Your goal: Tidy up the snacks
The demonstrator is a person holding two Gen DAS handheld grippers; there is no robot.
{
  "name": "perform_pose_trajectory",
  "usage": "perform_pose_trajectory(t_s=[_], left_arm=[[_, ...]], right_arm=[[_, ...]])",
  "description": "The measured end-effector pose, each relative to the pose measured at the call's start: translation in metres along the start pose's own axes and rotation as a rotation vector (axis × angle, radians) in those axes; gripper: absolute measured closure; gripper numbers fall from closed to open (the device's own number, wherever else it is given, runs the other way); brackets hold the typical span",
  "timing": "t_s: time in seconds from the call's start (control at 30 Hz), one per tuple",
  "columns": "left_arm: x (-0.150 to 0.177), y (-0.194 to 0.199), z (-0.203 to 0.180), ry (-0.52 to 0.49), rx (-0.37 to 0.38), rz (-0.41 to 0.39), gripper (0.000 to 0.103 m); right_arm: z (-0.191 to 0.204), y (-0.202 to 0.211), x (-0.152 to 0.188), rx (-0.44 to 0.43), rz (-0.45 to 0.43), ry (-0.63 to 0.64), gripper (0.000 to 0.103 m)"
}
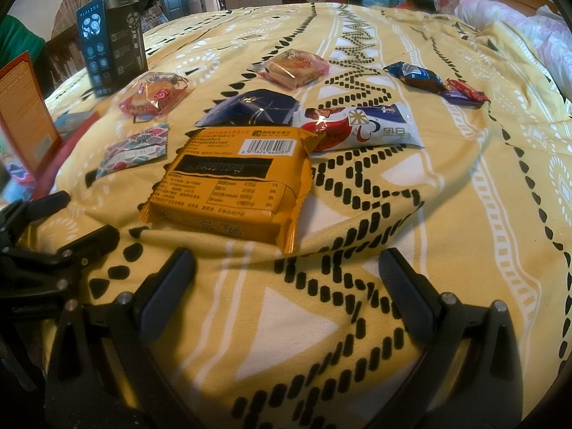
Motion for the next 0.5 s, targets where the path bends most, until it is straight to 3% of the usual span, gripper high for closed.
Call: perform_pose_trajectory(t_s=[0.5], left_arm=[[-0.0002, -0.0007, 0.0005, -0.002, -0.001, -0.004, 0.0]], right_arm=[[0.0, -0.0001, -0.0001, 0.0, 0.0, 0.0, 0.0]])
Point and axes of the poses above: each gripper's, at about its wrist camera, not at the fingertips, and y roughly against the way its jaws point, z to its left, x to its underside, the point moved 6 cm from there along -y, roughly the way its jaws point, and after that the axes turned 10 degrees about y, right-handed, at the moved point
